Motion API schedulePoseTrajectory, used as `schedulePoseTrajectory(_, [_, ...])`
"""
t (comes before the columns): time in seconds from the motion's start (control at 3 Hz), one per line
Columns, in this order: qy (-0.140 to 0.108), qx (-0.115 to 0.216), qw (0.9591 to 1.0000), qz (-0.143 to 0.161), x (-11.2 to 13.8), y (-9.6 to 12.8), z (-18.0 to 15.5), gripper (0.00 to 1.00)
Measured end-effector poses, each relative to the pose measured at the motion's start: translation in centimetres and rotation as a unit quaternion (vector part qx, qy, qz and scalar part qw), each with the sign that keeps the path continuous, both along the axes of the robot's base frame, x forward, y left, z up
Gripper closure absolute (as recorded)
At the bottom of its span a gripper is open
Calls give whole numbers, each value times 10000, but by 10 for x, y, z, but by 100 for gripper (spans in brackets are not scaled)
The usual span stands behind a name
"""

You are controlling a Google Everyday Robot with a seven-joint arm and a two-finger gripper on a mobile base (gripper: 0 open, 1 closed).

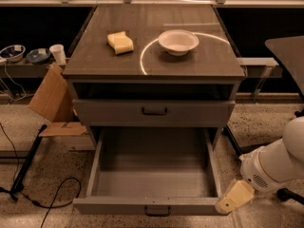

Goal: Close middle drawer

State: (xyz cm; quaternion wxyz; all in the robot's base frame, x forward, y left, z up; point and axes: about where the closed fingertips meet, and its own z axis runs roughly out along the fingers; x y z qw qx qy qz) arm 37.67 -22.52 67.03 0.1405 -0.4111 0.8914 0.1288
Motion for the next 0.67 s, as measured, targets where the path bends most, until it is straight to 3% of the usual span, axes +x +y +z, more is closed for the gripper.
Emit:
schedulePoseTrajectory(0.33, [197,213,9996,-48,-3,-1,-26,0])
schedulePoseTrajectory(0.67, [682,390,9958,-469,-15,-16,-88,2])
